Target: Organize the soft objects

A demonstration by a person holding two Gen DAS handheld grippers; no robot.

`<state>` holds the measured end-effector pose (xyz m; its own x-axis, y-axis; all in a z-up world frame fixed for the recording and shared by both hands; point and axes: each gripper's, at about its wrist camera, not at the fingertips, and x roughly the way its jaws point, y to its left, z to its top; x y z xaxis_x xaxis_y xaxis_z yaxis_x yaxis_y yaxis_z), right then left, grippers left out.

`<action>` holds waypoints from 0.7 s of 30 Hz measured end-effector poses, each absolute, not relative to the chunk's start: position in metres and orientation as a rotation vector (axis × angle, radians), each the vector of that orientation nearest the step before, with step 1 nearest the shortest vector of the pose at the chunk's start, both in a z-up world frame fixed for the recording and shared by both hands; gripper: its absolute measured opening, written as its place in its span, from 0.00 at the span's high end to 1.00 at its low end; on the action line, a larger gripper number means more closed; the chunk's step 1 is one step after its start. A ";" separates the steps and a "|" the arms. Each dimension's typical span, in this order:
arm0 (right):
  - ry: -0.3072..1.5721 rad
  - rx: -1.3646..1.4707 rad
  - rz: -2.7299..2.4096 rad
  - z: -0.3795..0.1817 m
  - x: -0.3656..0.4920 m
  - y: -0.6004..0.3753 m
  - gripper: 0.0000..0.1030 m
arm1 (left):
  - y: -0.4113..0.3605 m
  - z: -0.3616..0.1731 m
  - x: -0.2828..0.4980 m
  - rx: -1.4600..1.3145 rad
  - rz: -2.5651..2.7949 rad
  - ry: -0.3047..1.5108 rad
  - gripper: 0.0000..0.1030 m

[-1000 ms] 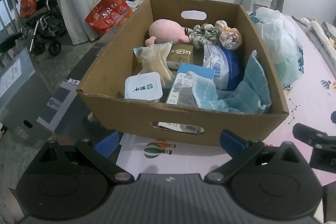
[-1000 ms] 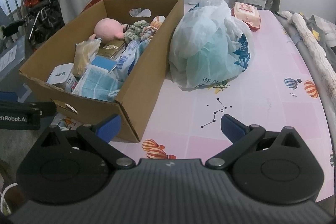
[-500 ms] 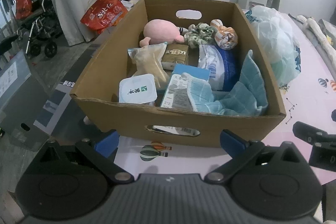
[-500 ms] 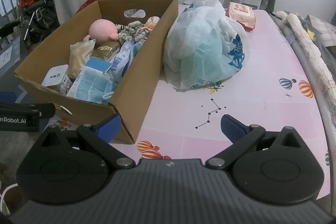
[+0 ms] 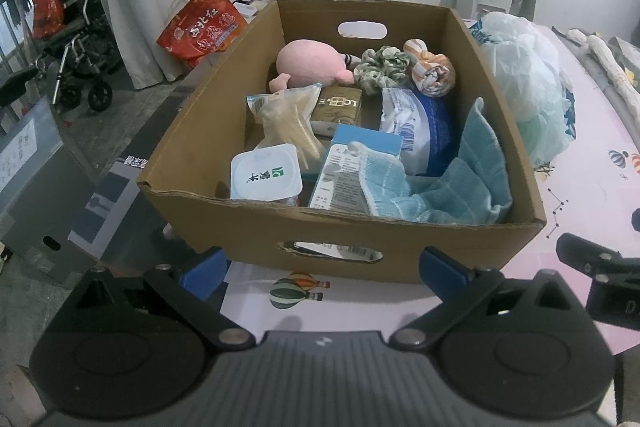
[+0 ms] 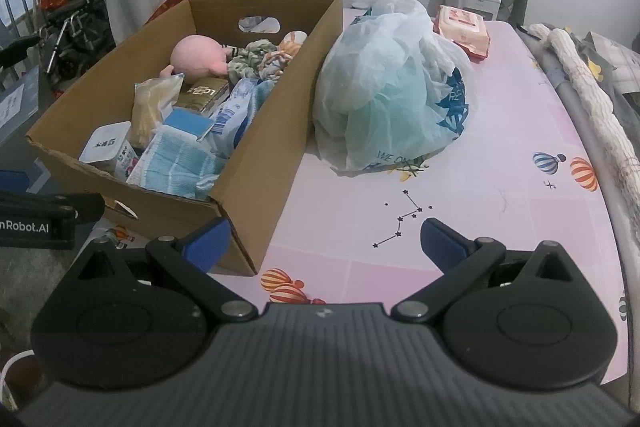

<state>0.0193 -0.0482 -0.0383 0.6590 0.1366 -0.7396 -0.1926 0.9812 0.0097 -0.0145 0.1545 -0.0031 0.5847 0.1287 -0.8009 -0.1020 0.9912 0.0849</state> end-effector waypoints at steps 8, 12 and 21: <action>0.830 -0.077 0.193 -0.038 0.019 -0.045 0.01 | 0.156 -0.002 -0.016 0.029 0.138 0.934 0.00; 0.829 -0.081 0.196 -0.038 0.019 -0.044 0.01 | 0.158 -0.001 -0.017 0.028 0.145 0.932 0.00; 0.827 -0.085 0.199 -0.037 0.019 -0.042 0.01 | 0.157 0.000 -0.018 0.026 0.149 0.929 0.00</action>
